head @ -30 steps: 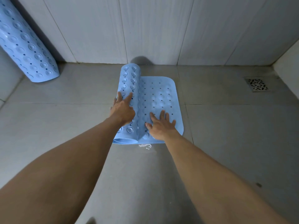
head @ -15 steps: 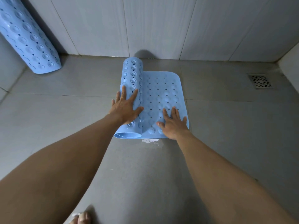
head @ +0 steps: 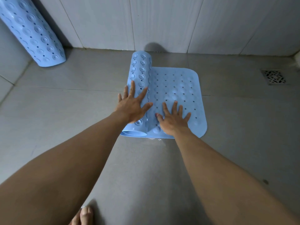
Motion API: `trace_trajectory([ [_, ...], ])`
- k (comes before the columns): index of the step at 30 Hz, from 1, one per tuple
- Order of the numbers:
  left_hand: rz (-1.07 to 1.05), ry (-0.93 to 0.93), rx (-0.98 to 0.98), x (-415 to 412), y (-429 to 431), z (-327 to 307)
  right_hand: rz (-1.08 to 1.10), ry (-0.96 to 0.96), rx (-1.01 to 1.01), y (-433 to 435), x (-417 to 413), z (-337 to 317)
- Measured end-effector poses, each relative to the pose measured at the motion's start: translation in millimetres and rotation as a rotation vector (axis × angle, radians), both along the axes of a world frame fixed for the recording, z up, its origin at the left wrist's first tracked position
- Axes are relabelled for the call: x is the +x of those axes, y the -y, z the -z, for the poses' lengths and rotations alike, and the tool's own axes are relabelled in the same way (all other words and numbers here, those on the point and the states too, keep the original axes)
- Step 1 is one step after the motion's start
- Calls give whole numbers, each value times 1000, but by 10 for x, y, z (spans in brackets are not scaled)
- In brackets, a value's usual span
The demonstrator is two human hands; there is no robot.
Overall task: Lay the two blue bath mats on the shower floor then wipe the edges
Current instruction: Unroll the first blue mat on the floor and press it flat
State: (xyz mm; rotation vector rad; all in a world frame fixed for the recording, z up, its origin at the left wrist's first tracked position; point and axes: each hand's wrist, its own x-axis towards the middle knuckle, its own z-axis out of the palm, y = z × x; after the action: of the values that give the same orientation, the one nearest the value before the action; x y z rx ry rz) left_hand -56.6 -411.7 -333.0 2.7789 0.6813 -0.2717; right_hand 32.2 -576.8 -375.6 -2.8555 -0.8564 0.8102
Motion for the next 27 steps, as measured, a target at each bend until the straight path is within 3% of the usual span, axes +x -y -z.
trace_trajectory([
  [8,-31,-6,-21,-144,-111,55,-57,113,28,292,57,145],
  [14,-303,195,-246,-71,78,54,4,51,-1,530,131,100],
  [20,-201,171,-205,-35,215,72,69,39,-56,812,187,37],
  [27,-138,113,-48,121,235,-47,63,70,-8,417,-8,49],
])
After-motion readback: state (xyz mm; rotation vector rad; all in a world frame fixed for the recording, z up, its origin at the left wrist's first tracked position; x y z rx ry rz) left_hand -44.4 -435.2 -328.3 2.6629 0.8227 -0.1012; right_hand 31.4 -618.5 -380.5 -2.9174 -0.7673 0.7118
